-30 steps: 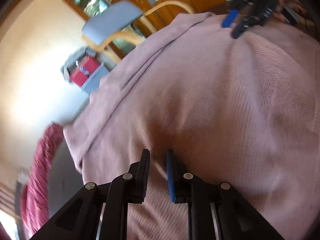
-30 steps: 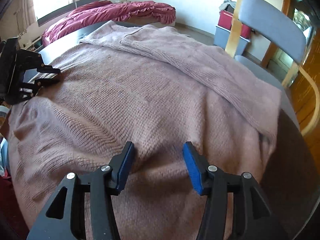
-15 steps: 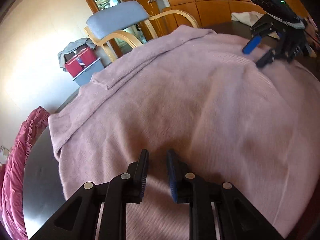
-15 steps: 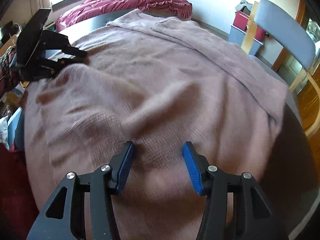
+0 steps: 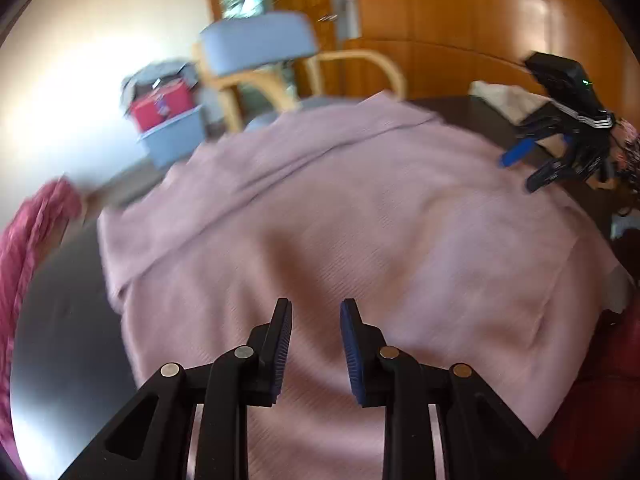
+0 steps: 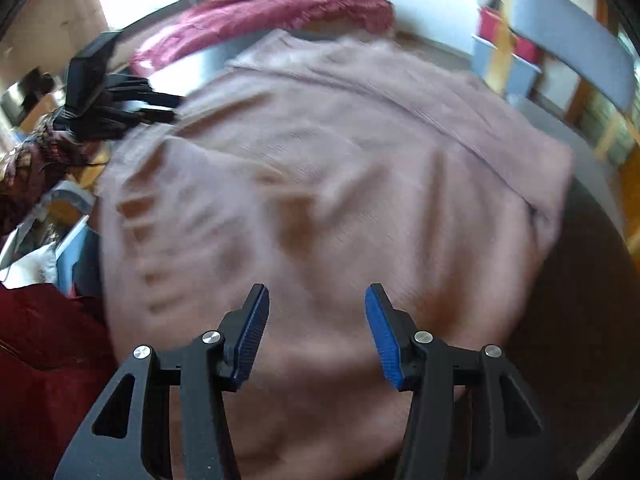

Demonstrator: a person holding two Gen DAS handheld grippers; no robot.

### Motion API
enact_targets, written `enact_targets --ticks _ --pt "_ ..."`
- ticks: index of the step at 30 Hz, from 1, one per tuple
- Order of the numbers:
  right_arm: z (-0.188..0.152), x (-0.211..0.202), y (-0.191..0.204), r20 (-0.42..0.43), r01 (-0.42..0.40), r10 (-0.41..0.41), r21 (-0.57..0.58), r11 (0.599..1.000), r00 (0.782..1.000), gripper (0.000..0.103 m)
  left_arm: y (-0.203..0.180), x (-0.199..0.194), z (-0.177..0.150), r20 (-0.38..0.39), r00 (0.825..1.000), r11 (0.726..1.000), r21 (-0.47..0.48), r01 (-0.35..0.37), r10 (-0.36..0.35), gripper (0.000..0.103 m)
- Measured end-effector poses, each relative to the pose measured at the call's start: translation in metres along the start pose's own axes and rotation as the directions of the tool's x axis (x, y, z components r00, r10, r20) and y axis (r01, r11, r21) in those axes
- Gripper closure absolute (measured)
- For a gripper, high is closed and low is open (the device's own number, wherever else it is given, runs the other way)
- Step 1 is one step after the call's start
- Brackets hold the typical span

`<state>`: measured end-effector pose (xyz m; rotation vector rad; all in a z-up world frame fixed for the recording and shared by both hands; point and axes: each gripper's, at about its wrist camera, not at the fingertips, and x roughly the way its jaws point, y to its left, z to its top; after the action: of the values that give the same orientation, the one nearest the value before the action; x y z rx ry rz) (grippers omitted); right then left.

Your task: Fold clothes

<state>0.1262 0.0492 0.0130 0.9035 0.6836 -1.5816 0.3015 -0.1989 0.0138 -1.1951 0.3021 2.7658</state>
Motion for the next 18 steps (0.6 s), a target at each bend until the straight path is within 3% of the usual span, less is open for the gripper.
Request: enact_targets --ticks 2,4,5,7,10,14,18 --pt "0.012 0.010 0.018 0.011 0.047 -0.046 -0.045 0.998 0.999 0.050 -0.021 0.016 0.012 -0.017 1.000 0.999 0.054 0.003 -0.002 0.078" --pt "0.026 0.023 0.023 0.015 0.050 -0.049 -0.016 0.999 0.999 0.050 -0.038 0.039 0.021 -0.062 0.998 0.996 0.085 0.025 -0.019 0.078" --pt "0.031 0.030 0.023 0.013 0.030 -0.031 0.015 0.999 0.999 0.050 -0.049 0.044 0.020 -0.082 0.996 0.993 0.110 0.046 -0.037 0.078" --pt "0.040 0.039 0.024 0.018 -0.020 0.019 0.063 0.998 1.000 0.050 -0.068 0.048 0.018 -0.079 0.997 0.982 0.190 0.016 -0.001 0.081" --pt "0.037 0.030 0.042 0.046 -0.142 0.141 0.014 0.990 0.989 0.050 -0.064 0.045 0.019 -0.076 0.997 0.983 0.177 0.039 -0.026 0.081" --pt "0.020 0.021 0.088 0.017 -0.176 0.182 -0.170 0.970 0.983 0.049 -0.020 0.047 0.032 -0.055 0.991 0.991 -0.054 0.121 -0.124 0.080" --pt "0.008 0.031 0.122 -0.019 -0.159 0.160 -0.299 0.941 0.987 0.049 0.031 0.067 0.038 -0.049 0.988 0.940 -0.317 0.123 -0.145 0.080"
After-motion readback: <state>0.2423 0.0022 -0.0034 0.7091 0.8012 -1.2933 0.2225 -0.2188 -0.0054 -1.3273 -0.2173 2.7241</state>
